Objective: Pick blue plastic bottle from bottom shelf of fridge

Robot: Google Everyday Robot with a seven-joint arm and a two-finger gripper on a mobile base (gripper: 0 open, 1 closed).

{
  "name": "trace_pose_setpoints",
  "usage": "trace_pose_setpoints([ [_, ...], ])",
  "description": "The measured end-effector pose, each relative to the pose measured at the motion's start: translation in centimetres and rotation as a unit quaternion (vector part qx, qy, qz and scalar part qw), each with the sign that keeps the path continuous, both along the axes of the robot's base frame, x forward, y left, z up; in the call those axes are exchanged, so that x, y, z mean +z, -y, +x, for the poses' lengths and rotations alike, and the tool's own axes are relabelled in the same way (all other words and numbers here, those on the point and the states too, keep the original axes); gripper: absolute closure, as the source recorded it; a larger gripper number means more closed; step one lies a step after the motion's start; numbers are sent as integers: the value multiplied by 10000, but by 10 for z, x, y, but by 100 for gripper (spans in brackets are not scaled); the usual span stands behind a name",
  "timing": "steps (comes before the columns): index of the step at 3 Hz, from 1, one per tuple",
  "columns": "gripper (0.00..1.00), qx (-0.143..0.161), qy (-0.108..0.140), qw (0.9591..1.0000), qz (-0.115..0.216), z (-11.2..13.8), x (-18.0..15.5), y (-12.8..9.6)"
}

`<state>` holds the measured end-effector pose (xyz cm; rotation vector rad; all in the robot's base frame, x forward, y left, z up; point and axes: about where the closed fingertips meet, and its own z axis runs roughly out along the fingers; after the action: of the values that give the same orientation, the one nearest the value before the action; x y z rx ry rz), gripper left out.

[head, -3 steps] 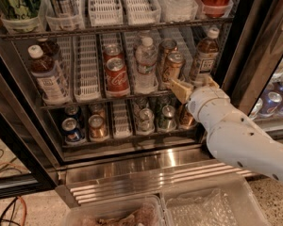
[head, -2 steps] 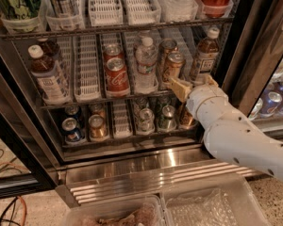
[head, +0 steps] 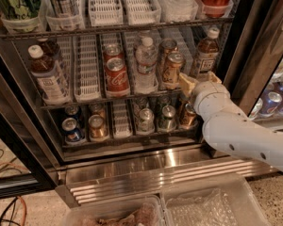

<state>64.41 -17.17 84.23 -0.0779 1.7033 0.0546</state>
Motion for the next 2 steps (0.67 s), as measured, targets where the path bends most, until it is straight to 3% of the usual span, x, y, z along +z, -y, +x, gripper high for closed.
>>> trace_pose_setpoints([
  [2,36,-210,-20,9997,-131,12,-7,13],
])
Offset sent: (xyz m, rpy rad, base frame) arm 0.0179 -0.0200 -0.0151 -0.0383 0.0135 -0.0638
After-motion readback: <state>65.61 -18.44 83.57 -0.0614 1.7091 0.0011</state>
